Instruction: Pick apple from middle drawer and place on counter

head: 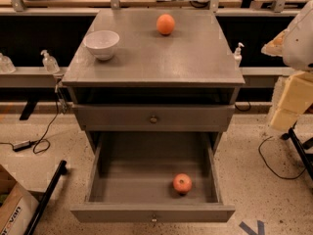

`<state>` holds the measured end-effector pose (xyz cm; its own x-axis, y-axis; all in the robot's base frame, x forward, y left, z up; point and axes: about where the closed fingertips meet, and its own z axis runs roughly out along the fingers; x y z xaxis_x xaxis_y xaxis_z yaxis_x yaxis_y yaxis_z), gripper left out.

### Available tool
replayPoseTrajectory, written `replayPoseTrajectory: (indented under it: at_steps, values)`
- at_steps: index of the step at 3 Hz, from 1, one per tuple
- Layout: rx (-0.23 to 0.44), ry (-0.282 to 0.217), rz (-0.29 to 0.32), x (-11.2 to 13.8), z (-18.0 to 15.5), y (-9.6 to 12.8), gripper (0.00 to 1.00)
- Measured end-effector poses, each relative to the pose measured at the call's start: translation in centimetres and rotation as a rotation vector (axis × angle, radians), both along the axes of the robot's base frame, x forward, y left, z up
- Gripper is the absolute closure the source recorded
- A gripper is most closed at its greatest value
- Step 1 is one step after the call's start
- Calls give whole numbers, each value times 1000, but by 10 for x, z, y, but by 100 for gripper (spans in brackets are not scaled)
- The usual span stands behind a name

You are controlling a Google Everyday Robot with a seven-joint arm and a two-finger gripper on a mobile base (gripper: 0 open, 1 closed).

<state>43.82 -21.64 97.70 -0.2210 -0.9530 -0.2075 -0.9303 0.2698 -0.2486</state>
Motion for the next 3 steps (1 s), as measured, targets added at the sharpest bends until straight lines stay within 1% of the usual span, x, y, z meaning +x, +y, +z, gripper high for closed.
replayPoseTrajectory:
  at_steps: [1,2,3]
  values:
    - [0,0,0,0,0,0,0]
    - [79,-14,13,4,-6,-6,0]
    - [225,-11,56,20,-26,-15,0]
